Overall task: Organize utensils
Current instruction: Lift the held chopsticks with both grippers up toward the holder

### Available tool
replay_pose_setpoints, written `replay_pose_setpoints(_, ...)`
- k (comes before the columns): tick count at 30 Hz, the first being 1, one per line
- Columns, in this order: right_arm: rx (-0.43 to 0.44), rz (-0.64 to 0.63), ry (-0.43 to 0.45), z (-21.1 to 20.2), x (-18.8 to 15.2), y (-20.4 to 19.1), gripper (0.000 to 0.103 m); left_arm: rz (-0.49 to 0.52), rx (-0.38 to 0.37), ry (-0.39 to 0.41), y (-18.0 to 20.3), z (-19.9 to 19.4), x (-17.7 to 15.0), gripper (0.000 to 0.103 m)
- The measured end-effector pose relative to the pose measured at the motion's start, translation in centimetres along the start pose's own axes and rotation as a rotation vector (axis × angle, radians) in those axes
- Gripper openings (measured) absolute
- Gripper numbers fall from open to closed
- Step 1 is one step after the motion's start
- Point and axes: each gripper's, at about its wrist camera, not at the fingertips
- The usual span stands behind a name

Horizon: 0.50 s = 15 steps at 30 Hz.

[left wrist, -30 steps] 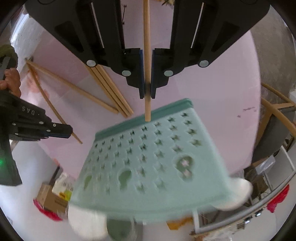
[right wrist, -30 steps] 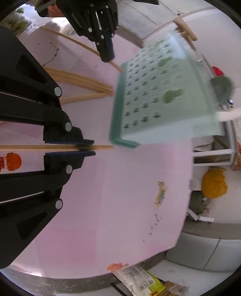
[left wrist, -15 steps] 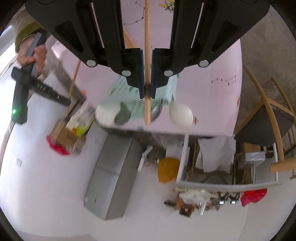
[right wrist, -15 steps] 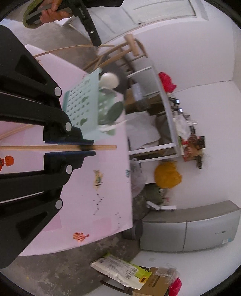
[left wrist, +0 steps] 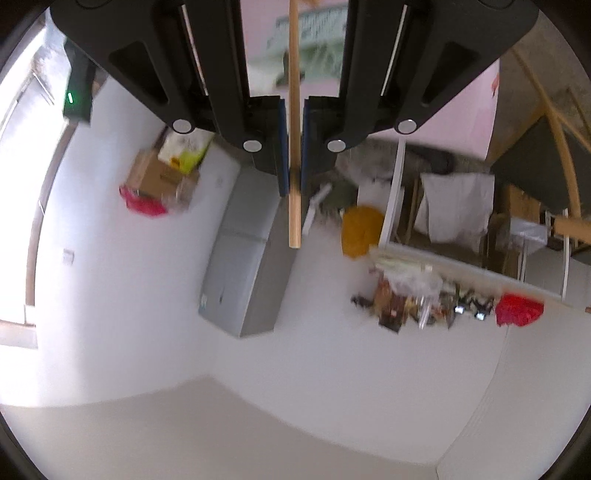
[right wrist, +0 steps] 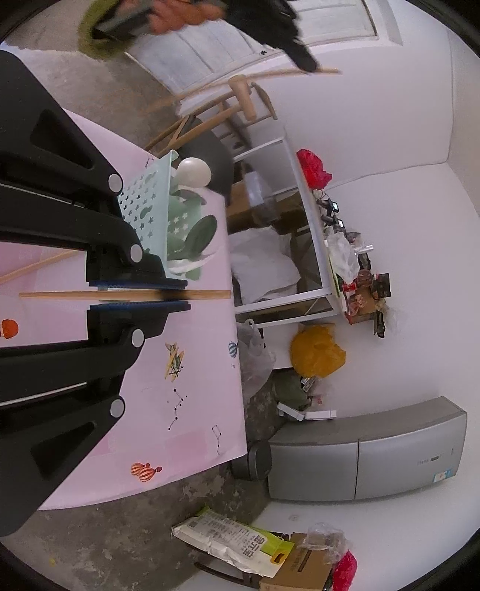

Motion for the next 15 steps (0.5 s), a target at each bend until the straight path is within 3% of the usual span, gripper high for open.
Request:
replay_pose_setpoints(10, 0.005, 0.009, -0.019, 0.4, 0.0, 0.3, 0.006, -0.054, 0.050, 0.044, -0.5, 7.7, -1.5, 0.005)
replay_pose_setpoints(15, 0.011, 0.011, -0.022, 0.6, 0.1, 0.3, 0.006, -0.023, 0.089, -0.029, -0.5, 10.2, -4.7, 0.005)
Point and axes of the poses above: each gripper's, at about its wrist camera, not at the fingertips, and z roughly the way its jaws point, y to its right, x to its top, and after that the axes turned 9 degrees about z, right-handed
